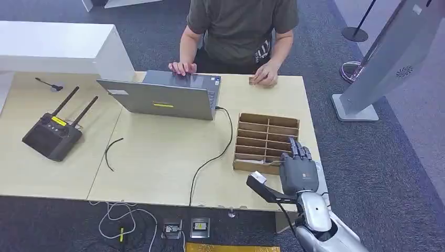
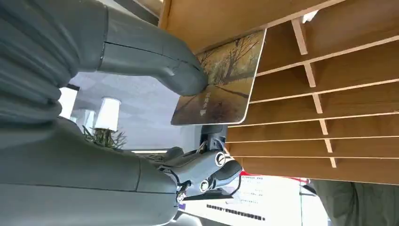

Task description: Pass the card to the sensor for recognition and then transmit it.

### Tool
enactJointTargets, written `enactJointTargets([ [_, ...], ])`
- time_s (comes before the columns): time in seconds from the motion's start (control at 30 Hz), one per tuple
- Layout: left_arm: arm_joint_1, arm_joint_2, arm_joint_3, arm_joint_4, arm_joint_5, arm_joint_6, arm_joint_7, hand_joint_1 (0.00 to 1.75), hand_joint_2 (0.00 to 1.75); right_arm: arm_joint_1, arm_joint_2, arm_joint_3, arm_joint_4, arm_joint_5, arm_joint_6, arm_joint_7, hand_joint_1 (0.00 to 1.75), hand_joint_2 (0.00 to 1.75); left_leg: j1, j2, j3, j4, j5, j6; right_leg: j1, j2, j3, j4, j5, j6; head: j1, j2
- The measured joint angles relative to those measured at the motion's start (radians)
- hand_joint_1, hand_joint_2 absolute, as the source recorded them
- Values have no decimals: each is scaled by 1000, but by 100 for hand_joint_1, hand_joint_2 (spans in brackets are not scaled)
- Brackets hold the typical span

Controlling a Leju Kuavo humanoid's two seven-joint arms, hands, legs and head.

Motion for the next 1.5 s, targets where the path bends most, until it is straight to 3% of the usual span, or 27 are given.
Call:
enactJointTargets([
  [0.23, 0, 0, 0, 0, 1, 1, 0, 0, 0, -2, 1, 0, 5, 8, -8, -1, 175, 175, 0, 0, 0, 0, 0, 0, 0, 0, 0, 0, 0, 0, 0, 0],
  [0.37, 0, 0, 0, 0, 0, 1, -2, 0, 0, -15, 1, -7, -3, 82, -29, 17, 175, 175, 0, 0, 0, 0, 0, 0, 0, 0, 0, 0, 0, 0, 0, 0],
  [0.73, -1, 0, 0, 0, -18, -8, -4, 0, 0, -115, -8, -67, -173, 253, 5, 44, 175, 175, 0, 0, 0, 0, 1, -1, 0, 1, 0, 0, 1, -1, 0, 0],
  [0.97, -5, -2, -1, 0, -21, -10, -4, 0, 0, -150, -8, -74, -216, 254, 5, 42, 175, 175, 0, 0, 1, 0, 1, -1, 0, 1, 0, 0, 1, -1, 0, 0],
  [1.1, -10, -4, -1, 0, -27, -10, -1, 0, 0, -183, -6, -74, -216, 185, -24, 33, 175, 175, 0, 0, 0, 0, 1, -1, 0, 1, 0, 0, 1, -1, 0, 0],
  [1.5, -28, -10, -8, 0, -39, -13, 11, 0, 0, -253, 18, -81, -108, 144, -53, 23, 175, 175, 0, 0, 0, 0, 1, -1, 0, 0, 0, 0, 1, -1, 0, 0],
])
